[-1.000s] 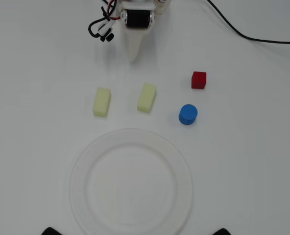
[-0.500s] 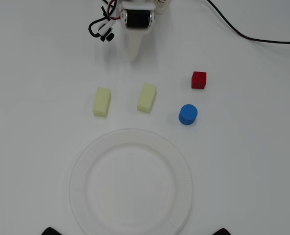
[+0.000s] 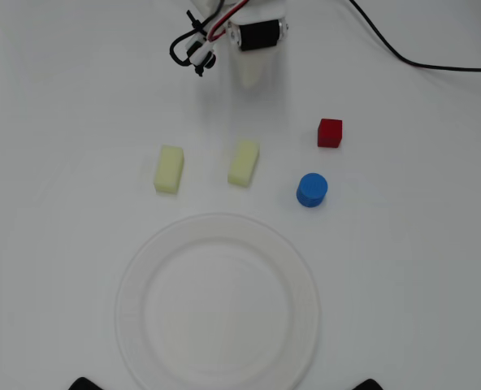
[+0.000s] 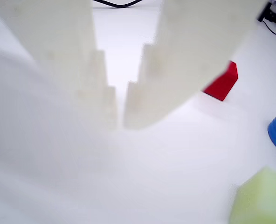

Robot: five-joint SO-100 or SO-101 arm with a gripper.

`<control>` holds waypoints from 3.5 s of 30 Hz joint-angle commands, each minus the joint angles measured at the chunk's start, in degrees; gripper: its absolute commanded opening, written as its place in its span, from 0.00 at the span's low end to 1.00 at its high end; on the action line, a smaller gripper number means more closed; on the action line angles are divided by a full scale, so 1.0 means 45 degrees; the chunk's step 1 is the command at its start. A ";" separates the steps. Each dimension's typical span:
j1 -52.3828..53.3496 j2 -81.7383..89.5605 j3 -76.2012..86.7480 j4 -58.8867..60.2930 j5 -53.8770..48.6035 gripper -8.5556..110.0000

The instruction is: Grasp a blue block and put it in the dish.

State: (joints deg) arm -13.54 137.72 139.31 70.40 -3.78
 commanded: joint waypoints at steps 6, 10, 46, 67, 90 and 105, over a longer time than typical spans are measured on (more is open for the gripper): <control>-0.1602 -0.4590 -0.4922 0.0156 -0.0469 0.19; -0.1914 -0.6406 -0.6641 0.0156 -0.0410 0.27; -0.2969 -1.3613 -1.0977 -0.1523 -0.2500 0.33; -0.2031 -1.4395 -1.1172 -0.2363 -0.3633 0.23; -0.0742 -0.3828 -0.7012 -0.3574 -0.3770 0.07; 0.1934 -0.4395 -0.3086 -1.2148 -0.3320 0.07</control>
State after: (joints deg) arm -5.98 122.43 130.43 18.28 -20.13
